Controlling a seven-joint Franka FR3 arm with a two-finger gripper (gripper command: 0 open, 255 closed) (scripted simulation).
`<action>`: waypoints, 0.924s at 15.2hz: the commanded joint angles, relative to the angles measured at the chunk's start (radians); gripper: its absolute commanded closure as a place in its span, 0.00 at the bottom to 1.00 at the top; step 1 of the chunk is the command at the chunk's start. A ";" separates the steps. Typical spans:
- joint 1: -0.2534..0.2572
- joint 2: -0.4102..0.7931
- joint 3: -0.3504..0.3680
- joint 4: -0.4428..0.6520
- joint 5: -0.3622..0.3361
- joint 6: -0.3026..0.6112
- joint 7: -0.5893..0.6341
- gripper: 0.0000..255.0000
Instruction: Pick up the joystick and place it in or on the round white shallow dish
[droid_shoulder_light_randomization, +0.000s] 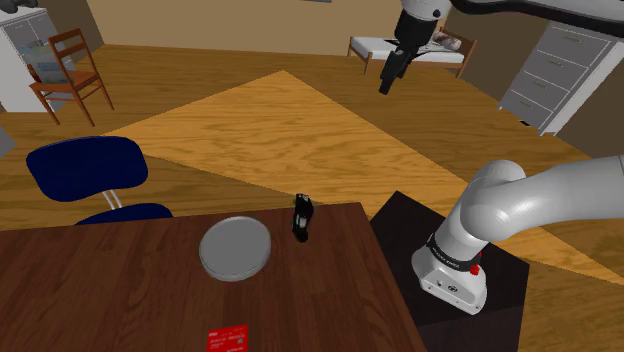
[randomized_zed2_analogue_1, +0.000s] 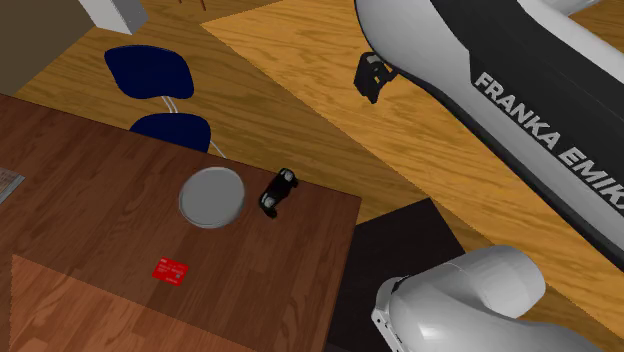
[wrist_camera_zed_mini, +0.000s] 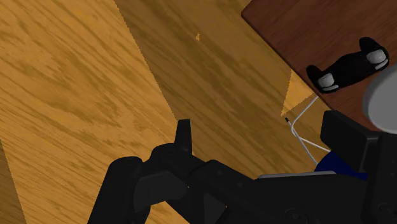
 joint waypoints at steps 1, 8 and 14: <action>0.000 0.000 0.000 0.000 0.000 0.000 0.000 0.00; 0.010 0.022 0.085 -0.177 0.072 0.182 0.164 0.00; 0.020 0.105 0.169 -0.280 0.131 0.358 0.305 0.00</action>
